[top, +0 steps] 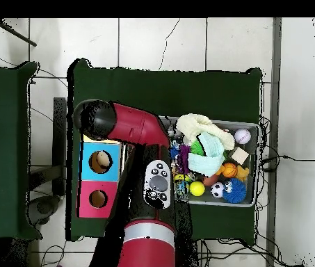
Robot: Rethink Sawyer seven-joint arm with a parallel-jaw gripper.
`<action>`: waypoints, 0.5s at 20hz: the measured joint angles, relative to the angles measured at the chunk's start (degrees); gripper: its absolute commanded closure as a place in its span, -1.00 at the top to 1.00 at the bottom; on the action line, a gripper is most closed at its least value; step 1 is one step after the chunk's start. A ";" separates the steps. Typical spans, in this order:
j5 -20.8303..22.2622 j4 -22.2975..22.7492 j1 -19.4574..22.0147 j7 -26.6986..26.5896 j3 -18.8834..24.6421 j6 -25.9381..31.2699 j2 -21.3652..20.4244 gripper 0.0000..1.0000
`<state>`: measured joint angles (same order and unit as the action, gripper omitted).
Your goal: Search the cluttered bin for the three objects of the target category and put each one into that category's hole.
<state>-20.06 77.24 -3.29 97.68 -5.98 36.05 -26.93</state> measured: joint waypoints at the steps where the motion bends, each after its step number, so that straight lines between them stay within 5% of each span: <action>1: 0.01 0.00 -0.01 0.00 0.00 0.00 0.19 -1.00; 10: -0.02 -0.89 -0.06 0.00 -0.33 1.33 1.33 -1.00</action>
<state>-20.09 76.35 -3.36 97.68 -6.32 37.38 -25.59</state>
